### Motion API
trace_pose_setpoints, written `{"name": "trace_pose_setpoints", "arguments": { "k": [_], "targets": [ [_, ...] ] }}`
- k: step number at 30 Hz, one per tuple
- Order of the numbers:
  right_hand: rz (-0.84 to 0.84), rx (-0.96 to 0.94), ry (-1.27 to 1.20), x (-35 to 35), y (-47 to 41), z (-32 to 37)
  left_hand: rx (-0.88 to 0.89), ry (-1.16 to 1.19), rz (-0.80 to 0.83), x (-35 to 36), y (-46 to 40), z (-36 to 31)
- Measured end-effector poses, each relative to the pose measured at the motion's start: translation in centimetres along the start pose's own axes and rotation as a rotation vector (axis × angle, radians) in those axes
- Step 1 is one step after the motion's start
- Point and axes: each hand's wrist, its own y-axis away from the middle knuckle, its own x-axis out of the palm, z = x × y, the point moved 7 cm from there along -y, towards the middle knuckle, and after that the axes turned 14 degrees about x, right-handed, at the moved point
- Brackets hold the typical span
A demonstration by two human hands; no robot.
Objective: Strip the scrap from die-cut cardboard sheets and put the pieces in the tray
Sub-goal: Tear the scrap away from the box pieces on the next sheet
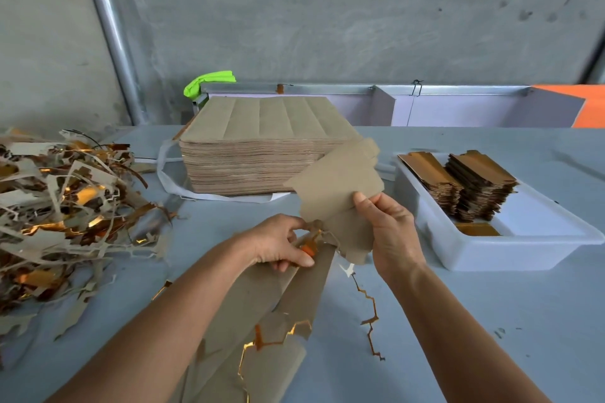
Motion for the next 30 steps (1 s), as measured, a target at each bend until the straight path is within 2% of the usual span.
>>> {"name": "trace_pose_setpoints", "arguments": {
  "k": [7,9,11,14,17,20,22,24,30],
  "targets": [
    [0.249,-0.013,0.003,1.7,-0.4,-0.1,-0.158,0.001,0.217,0.8,0.2,0.0],
    [0.274,-0.023,0.018,1.8,-0.4,0.1,-0.204,0.001,0.261,0.9,0.3,0.2],
    [0.216,-0.029,0.028,1.3,-0.5,0.3,-0.191,-0.041,0.252,0.6,0.2,0.2],
    [-0.062,0.004,-0.063,-1.3,-1.3,0.3,-0.109,-0.185,0.168,-0.9,-0.2,-0.1],
    [-0.357,0.053,-0.120,-4.8,-1.6,0.4,-0.069,-0.276,0.025,-3.2,0.3,-0.1],
    [-0.492,0.050,-0.120,-7.4,-1.6,1.0,-0.026,-0.319,-0.125,-5.5,1.4,-0.4],
    [-0.525,0.020,-0.015,-8.2,-1.6,1.6,0.008,-0.430,-0.207,-6.9,2.0,-0.9],
    [-0.480,0.022,0.051,-8.0,-1.6,1.7,0.013,-0.488,-0.241,-7.6,2.4,-1.2],
    [-0.414,0.029,-0.067,-5.9,-1.5,1.1,0.073,-0.325,-0.169,-5.3,1.9,-2.3]
  ]
}}
